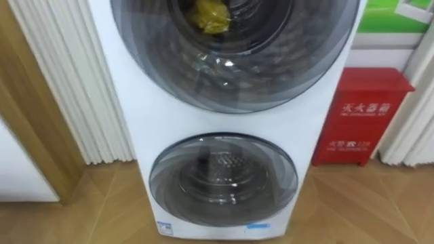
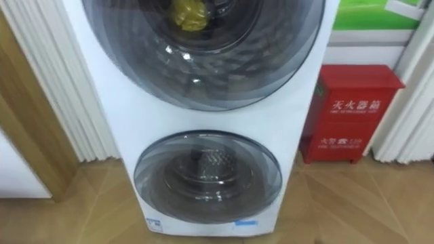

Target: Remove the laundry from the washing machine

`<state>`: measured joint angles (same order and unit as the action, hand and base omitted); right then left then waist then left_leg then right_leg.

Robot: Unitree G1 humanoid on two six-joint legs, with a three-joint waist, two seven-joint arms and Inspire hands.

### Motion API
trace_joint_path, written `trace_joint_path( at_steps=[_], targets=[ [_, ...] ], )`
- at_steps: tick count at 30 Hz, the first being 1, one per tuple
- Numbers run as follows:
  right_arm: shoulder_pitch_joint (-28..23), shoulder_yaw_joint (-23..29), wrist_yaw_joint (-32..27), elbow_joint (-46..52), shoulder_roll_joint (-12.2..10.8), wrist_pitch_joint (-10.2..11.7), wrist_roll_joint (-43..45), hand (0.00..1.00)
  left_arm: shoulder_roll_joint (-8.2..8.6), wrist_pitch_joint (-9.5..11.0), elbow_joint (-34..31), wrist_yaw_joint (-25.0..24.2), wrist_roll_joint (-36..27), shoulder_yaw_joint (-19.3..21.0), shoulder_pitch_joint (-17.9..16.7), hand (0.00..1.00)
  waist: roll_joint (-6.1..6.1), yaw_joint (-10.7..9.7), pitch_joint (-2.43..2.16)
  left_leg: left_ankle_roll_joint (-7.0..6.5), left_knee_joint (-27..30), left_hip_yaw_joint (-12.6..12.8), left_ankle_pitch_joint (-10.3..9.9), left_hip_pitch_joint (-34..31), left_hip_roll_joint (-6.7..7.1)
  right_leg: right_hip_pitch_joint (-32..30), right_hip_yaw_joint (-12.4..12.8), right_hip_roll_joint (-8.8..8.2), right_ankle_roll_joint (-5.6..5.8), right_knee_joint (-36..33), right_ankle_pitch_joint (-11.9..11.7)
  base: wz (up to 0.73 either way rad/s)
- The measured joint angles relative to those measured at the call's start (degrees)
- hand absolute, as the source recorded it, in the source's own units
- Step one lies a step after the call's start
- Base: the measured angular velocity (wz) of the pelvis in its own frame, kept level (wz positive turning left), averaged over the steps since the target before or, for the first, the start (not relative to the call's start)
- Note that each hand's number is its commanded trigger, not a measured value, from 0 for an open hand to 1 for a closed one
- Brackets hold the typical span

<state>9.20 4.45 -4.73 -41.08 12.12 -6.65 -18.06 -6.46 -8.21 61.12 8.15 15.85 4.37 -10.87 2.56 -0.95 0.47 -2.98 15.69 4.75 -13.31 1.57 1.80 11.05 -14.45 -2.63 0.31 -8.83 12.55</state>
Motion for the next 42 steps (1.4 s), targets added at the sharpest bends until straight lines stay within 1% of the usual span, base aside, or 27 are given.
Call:
trace_joint_path(
  at_steps=[1,2,3,4,5,10,12,14,15,16,18,19,21,24,26,29,31,33,36,38,41,42],
  targets=[
    [1.43,0.21,-0.3,2.02,0.32,-0.12,-0.07,0.0,-0.31,-0.12,-0.45,0.0,-0.01,-0.02,-0.3,0.0,0.11,0.14,-0.33,0.01,-0.01,-0.16,0.02,0.06,-0.07,-0.01,-0.1,0.03,0.01,0.01,-0.01,0.06],
    [2.26,0.16,-0.24,2.43,0.45,-0.12,-0.14,0.0,-0.54,-0.21,-0.43,0.0,-0.01,-0.03,-0.35,0.0,0.4,0.24,-0.36,0.04,0.04,-0.2,0.08,0.12,-0.06,-0.01,-0.07,0.03,0.01,0.02,-0.01,0.0],
    [3.85,0.17,-0.19,2.88,0.73,-0.37,-0.28,0.0,-1.08,-0.58,-0.38,0.0,0.0,-0.05,-0.3,0.0,1.12,0.7,-0.39,0.09,-0.02,-0.19,0.13,0.14,-0.04,-0.1,0.02,0.09,0.01,0.03,-0.01,0.0],
    [5.17,0.18,-0.13,3.32,1.19,-0.39,-1.37,0.0,-1.41,-0.8,-0.38,0.0,0.01,-0.04,-0.33,0.0,1.6,1.29,-0.52,0.1,-0.03,-0.18,0.14,0.14,-0.06,-0.14,0.14,0.12,0.01,0.04,-0.01,0.0],
    [6.54,0.23,-0.14,3.48,1.75,-0.38,-2.18,0.0,-1.45,-1.21,-0.38,-0.02,0.0,-0.02,-0.39,0.0,1.86,1.32,-0.64,0.09,-0.03,-0.23,0.14,0.13,-0.05,-0.14,0.15,0.08,0.03,0.08,-0.03,0.0],
    [11.67,0.73,-1.62,6.45,2.43,-0.42,-2.61,0.0,-1.82,-1.55,-0.47,-0.05,0.04,0.09,-0.76,0.0,2.26,1.73,-0.76,0.05,-0.43,-0.31,0.16,-0.21,0.04,-0.36,0.32,0.01,0.04,0.06,-0.03,0.01],
    [14.66,0.71,-2.16,6.47,3.52,-0.44,-3.08,0.0,-2.08,-1.88,-0.47,-0.05,0.05,0.06,-0.67,0.0,2.37,2.05,-0.75,0.05,-0.5,-0.33,0.17,-0.14,0.03,-0.38,0.34,0.02,0.04,0.06,-0.03,0.0],
    [18.51,0.69,-3.28,6.51,5.49,-0.42,-4.46,0.0,-2.4,-2.34,-0.49,-0.05,0.06,0.05,-0.76,0.0,2.69,2.91,-0.81,0.11,-1.22,-0.38,0.21,0.35,-0.02,-0.62,0.36,0.1,0.04,0.09,-0.03,0.0],
    [19.21,0.69,-3.37,6.54,5.99,-0.42,-4.72,0.0,-2.47,-2.39,-0.54,-0.05,0.06,0.05,-0.84,0.0,2.81,2.98,-0.81,0.12,-1.31,-0.4,0.21,0.48,-0.04,-0.53,0.44,0.12,0.04,0.09,-0.03,0.0],
    [20.28,0.69,-3.56,7.05,6.84,-0.43,-5.46,0.0,-2.6,-2.58,-0.6,-0.05,0.06,0.06,-1.11,0.0,3.12,3.38,-0.64,0.12,-1.55,-0.49,0.22,0.97,-0.06,-0.1,0.34,0.15,0.04,0.14,-0.03,0.0],
    [20.44,0.27,-4.51,7.92,7.05,-1.4,-6.56,0.0,-2.98,-2.82,-0.7,-0.05,0.07,0.07,-1.6,0.0,3.61,3.57,-0.74,0.23,-2.16,-0.52,0.28,1.44,-0.05,-0.01,0.27,0.23,0.04,0.03,-0.04,-0.02],
    [20.45,0.21,-4.46,8.32,7.29,-1.46,-6.59,0.0,-3.06,-3.09,-0.71,-0.05,0.1,0.07,-1.96,0.0,3.8,3.48,-0.63,0.27,-2.29,-0.53,0.3,1.21,-0.03,-0.13,0.2,0.22,0.04,0.05,-0.04,-0.05],
    [20.46,0.2,-4.6,8.75,7.81,-1.55,-6.61,0.0,-3.11,-3.3,-0.71,-0.05,0.72,0.06,-2.45,0.0,3.82,3.49,-0.61,0.26,-2.4,-0.44,0.31,1.03,0.06,-0.18,-0.12,0.15,0.06,0.06,-0.06,-0.02],
    [20.49,0.17,-5.05,9.38,7.82,-2.0,-6.61,0.0,-3.58,-3.41,-0.96,-0.06,0.76,0.16,-2.68,0.0,3.82,3.31,-0.61,0.25,-2.42,-0.21,0.31,0.92,0.03,-0.24,-1.37,0.01,0.07,0.1,-0.06,0.0],
    [20.5,0.05,-5.5,11.75,8.0,-3.66,-6.39,0.0,-3.56,-3.46,-1.45,-0.19,1.55,1.08,-2.58,0.0,3.74,3.11,-0.65,0.19,-2.41,-0.17,0.35,0.54,0.04,-0.65,-1.49,-0.07,0.07,0.1,-0.06,0.0],
    [20.67,-0.86,-5.99,13.42,8.57,-4.63,-5.84,0.0,-3.57,-3.68,-1.81,-0.26,2.08,1.66,-2.4,0.0,3.74,2.87,-0.66,0.14,-2.35,-0.2,0.41,-0.07,0.08,-1.3,-1.47,-0.1,0.07,0.09,-0.06,-0.04],
    [20.89,-0.85,-6.24,14.67,8.82,-6.29,-4.12,0.0,-3.57,-4.02,-1.89,-0.3,2.35,2.15,-2.38,0.0,3.7,2.43,-0.69,0.14,-2.36,-0.21,0.42,-0.08,0.16,-1.28,-1.49,-0.12,0.07,0.09,-0.06,0.0],
    [20.96,-0.9,-6.36,15.52,9.03,-7.21,-3.21,0.0,-3.59,-4.29,-1.99,-0.31,2.41,2.4,-2.38,0.0,3.68,2.38,-0.69,0.14,-2.36,-0.17,0.42,-0.13,0.44,-1.36,-1.48,-0.11,0.07,0.09,-0.06,-0.02],
    [20.96,-1.03,-6.71,17.69,9.04,-8.61,-1.57,0.0,-3.59,-4.72,-2.01,-0.3,2.41,2.22,-2.34,0.0,3.61,2.18,-0.74,0.14,-2.35,-0.13,0.59,-0.75,0.44,-2.11,-1.47,-0.13,0.08,-0.03,-0.05,-0.01],
    [20.96,-1.11,-7.05,20.0,9.03,-10.7,1.09,0.0,-3.59,-5.71,-2.07,-0.3,2.47,2.2,-2.5,0.0,3.58,1.92,-0.75,0.15,-2.35,0.07,0.62,-0.81,0.41,-2.17,-1.48,-0.12,0.08,-0.01,-0.05,0.0],
    [20.96,-1.14,-6.99,24.36,9.04,-12.32,4.56,0.0,-3.6,-6.5,-2.92,-0.3,2.49,2.22,-3.12,0.0,3.53,1.33,-0.79,0.18,-2.36,0.18,0.63,-0.91,0.34,-2.37,-1.47,-0.1,0.08,-0.01,-0.05,-0.01],
    [20.96,-1.14,-7.04,25.51,9.04,-12.39,5.03,0.0,-3.62,-6.54,-3.14,-0.3,2.48,2.22,-3.17,0.0,3.52,1.25,-0.79,0.18,-2.36,0.16,0.64,-0.93,0.31,-2.43,-1.47,-0.1,0.08,-0.01,-0.05,-0.07]
  ],
)
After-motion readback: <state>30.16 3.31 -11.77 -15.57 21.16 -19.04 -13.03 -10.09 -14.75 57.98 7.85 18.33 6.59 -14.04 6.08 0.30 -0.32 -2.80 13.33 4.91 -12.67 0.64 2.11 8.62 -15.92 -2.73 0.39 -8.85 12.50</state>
